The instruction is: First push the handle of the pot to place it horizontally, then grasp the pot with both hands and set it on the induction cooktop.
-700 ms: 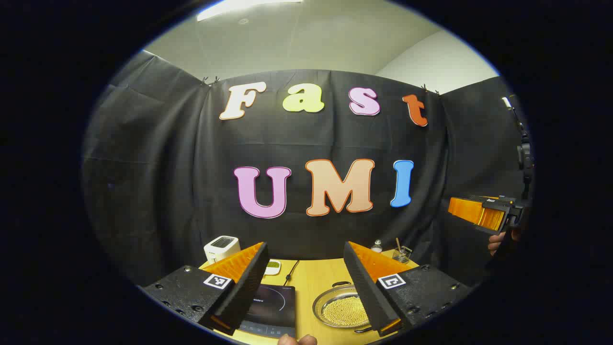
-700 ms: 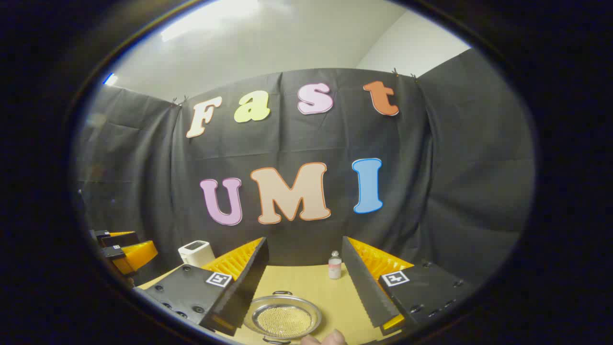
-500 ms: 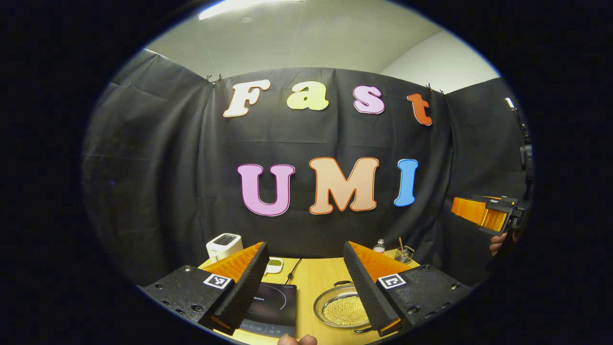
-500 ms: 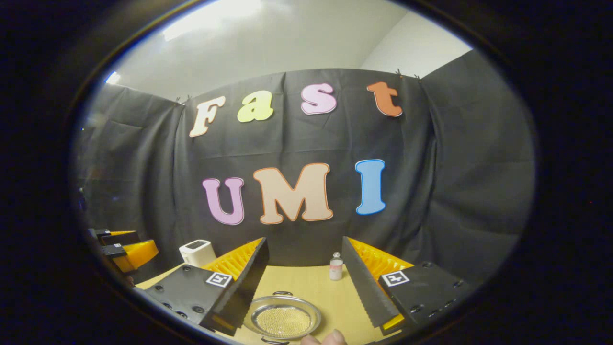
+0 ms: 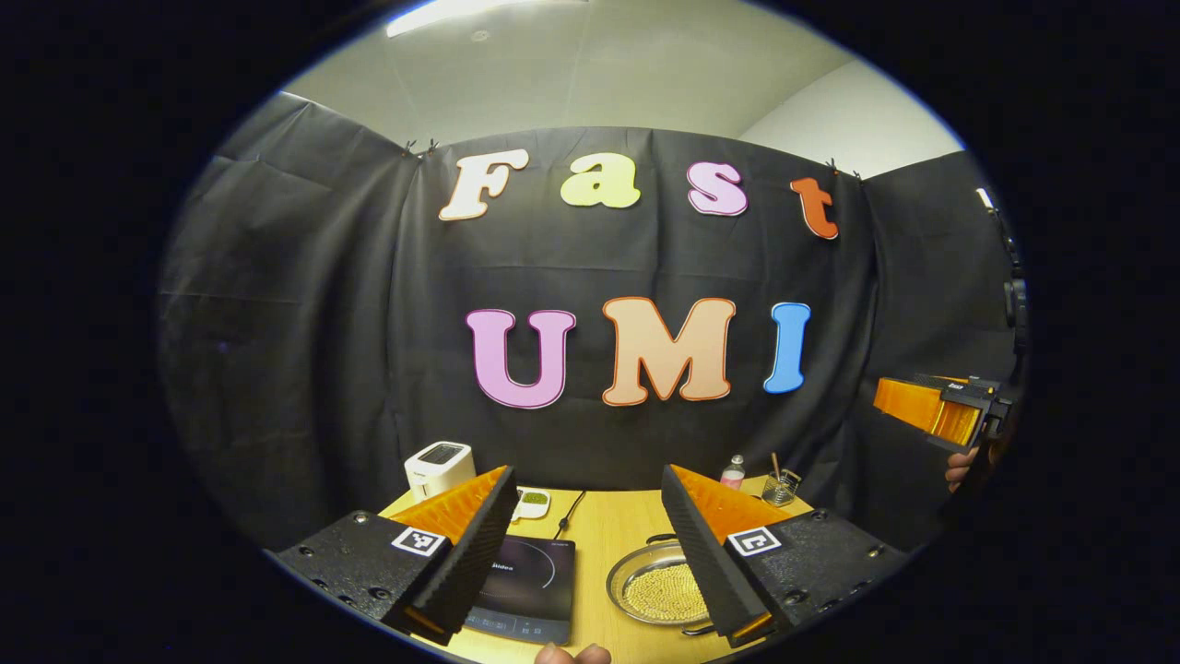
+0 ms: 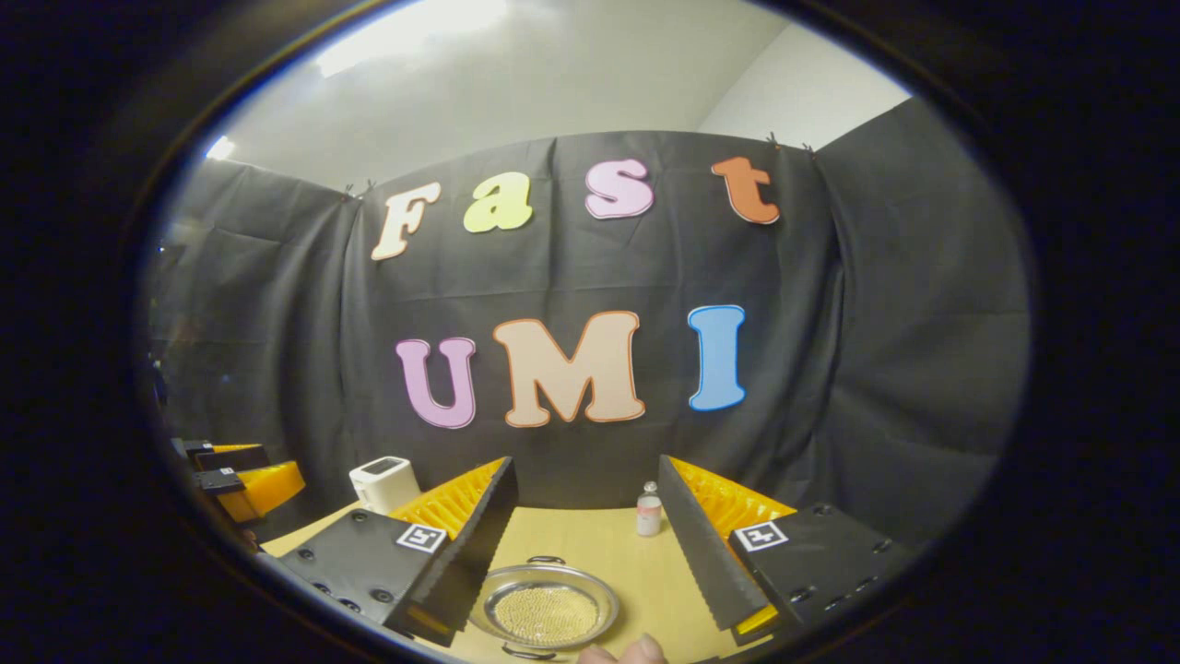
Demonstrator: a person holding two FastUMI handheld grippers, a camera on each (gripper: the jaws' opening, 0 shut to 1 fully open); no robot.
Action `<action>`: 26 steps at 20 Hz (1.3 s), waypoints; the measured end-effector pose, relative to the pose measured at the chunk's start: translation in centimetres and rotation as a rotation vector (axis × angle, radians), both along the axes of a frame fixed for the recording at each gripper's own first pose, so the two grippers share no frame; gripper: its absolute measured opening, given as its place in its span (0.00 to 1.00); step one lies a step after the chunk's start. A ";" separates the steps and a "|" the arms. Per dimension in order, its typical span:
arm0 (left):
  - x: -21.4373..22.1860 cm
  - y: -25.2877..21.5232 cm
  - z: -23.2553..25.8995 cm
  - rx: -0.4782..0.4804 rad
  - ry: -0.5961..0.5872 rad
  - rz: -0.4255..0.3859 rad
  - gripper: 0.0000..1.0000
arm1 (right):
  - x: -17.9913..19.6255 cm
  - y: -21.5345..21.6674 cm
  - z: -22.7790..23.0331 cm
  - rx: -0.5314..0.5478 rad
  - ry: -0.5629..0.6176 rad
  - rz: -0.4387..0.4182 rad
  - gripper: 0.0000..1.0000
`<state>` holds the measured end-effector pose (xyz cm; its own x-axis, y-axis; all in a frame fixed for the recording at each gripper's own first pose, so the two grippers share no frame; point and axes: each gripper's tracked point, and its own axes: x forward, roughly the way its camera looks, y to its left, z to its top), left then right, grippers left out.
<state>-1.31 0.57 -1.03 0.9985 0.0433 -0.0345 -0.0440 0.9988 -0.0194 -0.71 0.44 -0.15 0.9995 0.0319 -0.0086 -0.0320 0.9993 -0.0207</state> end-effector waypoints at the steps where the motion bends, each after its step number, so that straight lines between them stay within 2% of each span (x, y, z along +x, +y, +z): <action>1: -0.1 0.1 0.0 0.000 0.003 0.001 0.92 | 0.0 0.0 0.0 -0.001 -0.002 0.003 0.97; 3: -0.3 0.1 0.0 0.004 0.004 0.008 0.95 | -0.2 0.0 -0.1 -0.006 0.000 0.007 0.97; 7: -0.6 0.2 -0.5 0.004 0.012 0.026 0.95 | -0.3 0.1 -0.9 0.002 0.023 0.025 0.97; 9: -0.7 0.0 -0.6 0.002 0.014 0.037 0.92 | -0.1 0.1 -1.1 -0.002 0.029 0.037 0.97; 10: -0.8 0.0 -0.7 0.002 0.017 0.043 0.96 | -0.1 0.1 -1.3 -0.007 0.035 0.046 0.97; 13: -0.7 -0.6 -0.8 0.008 0.021 0.059 0.92 | 0.0 0.0 -2.1 -0.007 0.052 0.076 0.97; 14: -0.9 -1.0 -0.9 0.013 0.021 0.062 0.92 | 0.1 -0.1 -2.3 -0.011 0.054 0.080 0.80; 16: -1.1 -1.7 -0.9 0.026 0.024 0.068 0.95 | 0.3 -0.4 -3.3 -0.013 0.068 0.098 0.63; 17: -1.3 -2.0 -1.2 0.033 0.030 0.071 0.95 | 0.2 -0.2 -4.0 -0.012 0.083 0.111 0.61; 18: -1.5 -2.2 -1.3 0.037 0.027 0.075 0.92 | 0.2 -0.3 -4.5 -0.010 0.091 0.118 0.49; 19: -1.5 -2.4 -1.3 0.034 0.024 0.078 0.92 | 0.5 -0.6 -4.8 -0.012 0.094 0.112 0.43; 20: -1.6 -2.4 -1.6 0.024 0.029 0.081 0.95 | 0.8 -0.8 -5.0 -0.015 0.095 0.101 0.27; 21: -1.7 -2.4 -2.2 0.009 0.037 0.077 0.92 | 0.7 -0.8 -5.5 -0.011 0.104 0.091 0.20; 22: -1.3 -2.4 -2.7 -0.004 0.047 0.069 0.95 | 0.6 -0.4 -5.9 0.007 0.118 0.096 0.07; 23: -0.8 -2.1 -3.2 -0.013 0.052 0.058 0.99 | 1.1 0.3 -6.7 0.015 0.137 0.092 0.12; 24: 0.0 -1.5 -3.5 -0.016 0.054 0.046 0.96 | 1.3 1.0 -7.5 0.019 0.153 0.090 0.00; 25: 0.9 -0.7 -4.0 -0.013 0.068 0.040 0.93 | 2.0 1.7 -8.2 0.039 0.187 0.094 0.00; 26: 1.5 0.4 -4.3 -0.012 0.075 0.037 0.96 | 2.3 3.4 -9.7 0.078 0.262 0.108 0.03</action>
<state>0.18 0.93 -5.35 0.9908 0.0795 -0.1097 -0.0829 0.9962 -0.0263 1.64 3.81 -9.89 0.9542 0.1488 -0.2595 -0.1325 0.9880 0.0794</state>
